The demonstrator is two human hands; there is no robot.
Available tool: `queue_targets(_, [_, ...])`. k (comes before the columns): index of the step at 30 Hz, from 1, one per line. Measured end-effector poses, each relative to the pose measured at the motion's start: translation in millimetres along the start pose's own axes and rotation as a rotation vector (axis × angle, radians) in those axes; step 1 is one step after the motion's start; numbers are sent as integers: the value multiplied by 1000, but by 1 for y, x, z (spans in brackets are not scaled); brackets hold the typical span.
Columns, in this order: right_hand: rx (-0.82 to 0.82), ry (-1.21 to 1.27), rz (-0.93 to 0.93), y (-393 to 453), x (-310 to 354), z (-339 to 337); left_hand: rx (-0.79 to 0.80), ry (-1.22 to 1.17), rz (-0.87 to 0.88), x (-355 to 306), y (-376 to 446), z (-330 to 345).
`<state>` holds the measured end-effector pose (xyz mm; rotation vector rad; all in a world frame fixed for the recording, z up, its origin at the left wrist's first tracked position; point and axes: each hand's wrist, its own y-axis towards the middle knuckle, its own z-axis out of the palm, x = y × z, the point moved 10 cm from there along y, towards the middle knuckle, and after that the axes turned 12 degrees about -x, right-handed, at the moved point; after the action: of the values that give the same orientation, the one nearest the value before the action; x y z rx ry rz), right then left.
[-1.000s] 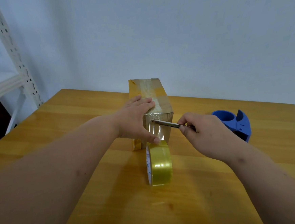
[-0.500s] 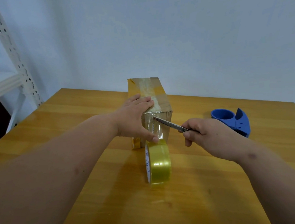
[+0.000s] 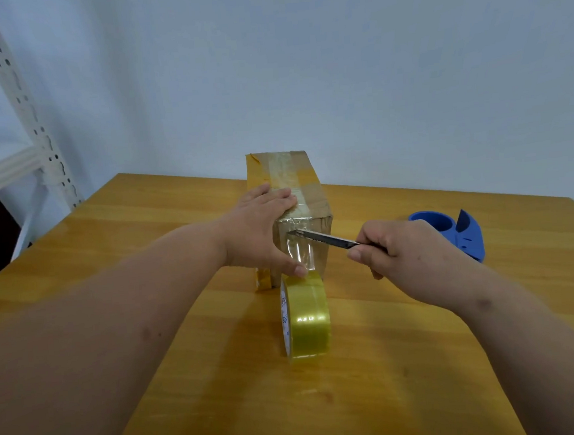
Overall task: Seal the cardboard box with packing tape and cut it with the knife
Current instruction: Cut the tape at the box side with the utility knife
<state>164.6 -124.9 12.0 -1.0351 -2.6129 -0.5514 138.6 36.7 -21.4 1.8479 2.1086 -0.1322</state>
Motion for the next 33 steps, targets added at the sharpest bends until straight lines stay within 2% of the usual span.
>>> queue_targets(7, [-25,-133,-40,2,7,-3,-1,5,-4,1,0,0])
queue_targets(21, [-13,-460,-292,11,46,2,-7,-6,-7,-1,-1,-1])
queue_targets(33, [-61,-632,-311,22,52,6,10,1,-11,0,0,1])
